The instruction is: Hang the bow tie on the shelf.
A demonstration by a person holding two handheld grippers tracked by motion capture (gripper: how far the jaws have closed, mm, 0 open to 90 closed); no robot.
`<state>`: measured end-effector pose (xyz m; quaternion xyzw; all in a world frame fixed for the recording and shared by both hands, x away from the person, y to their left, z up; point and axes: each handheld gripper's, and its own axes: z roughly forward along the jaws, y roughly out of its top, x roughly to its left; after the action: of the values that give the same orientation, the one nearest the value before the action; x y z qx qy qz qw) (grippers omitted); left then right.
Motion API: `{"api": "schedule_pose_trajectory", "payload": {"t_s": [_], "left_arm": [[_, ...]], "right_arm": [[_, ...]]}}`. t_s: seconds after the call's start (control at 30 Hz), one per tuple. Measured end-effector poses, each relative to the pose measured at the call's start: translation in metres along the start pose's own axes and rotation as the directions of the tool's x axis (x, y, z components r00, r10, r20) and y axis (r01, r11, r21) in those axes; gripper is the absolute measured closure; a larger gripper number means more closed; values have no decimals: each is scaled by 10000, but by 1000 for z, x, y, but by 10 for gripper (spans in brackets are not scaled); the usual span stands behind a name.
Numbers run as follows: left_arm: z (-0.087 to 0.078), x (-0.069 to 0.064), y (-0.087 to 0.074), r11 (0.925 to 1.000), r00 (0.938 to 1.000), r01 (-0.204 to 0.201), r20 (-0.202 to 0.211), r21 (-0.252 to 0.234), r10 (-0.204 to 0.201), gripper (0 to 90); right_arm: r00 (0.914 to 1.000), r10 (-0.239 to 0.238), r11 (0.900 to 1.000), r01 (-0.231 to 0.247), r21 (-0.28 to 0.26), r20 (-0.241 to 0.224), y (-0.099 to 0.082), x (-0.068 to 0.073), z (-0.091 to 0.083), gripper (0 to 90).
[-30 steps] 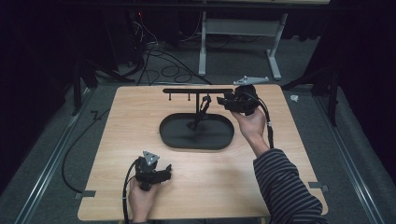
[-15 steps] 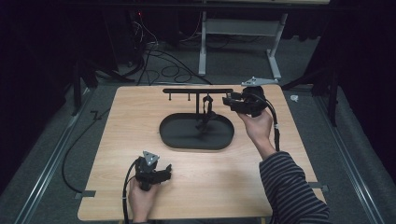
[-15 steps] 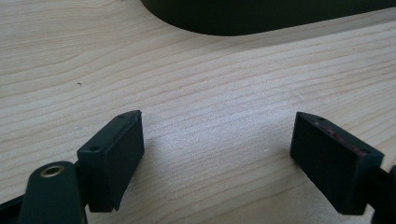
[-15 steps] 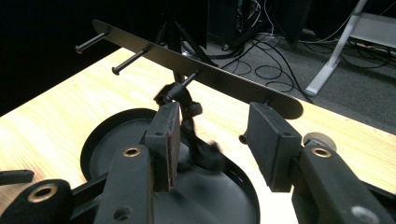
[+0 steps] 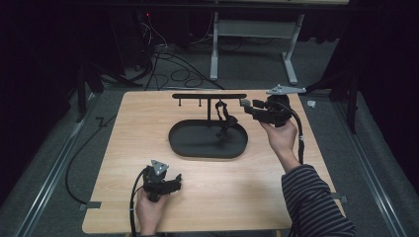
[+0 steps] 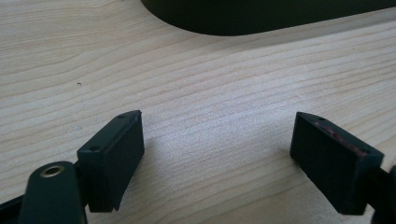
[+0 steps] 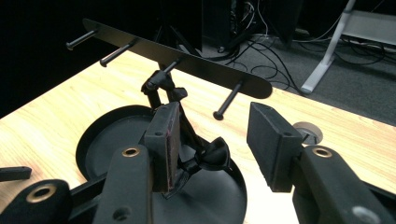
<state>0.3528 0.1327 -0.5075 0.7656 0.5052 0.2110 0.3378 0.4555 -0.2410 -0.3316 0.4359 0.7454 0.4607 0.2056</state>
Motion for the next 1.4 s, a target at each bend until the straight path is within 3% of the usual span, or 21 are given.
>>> {"api": "schedule_pose_trajectory", "payload": {"t_s": [0.37, 1.4], "left_arm": [[0, 0, 0, 10000, 10000, 0, 0, 0, 0, 179], [0, 0, 0, 10000, 10000, 5, -20, -15, -5, 178]], "right_arm": [[9997, 225, 9996, -223, -196, 89, -11, -9, -9, 564], [9995, 261, 9990, -255, -356, 184, -35, -24, -50, 588]]}}
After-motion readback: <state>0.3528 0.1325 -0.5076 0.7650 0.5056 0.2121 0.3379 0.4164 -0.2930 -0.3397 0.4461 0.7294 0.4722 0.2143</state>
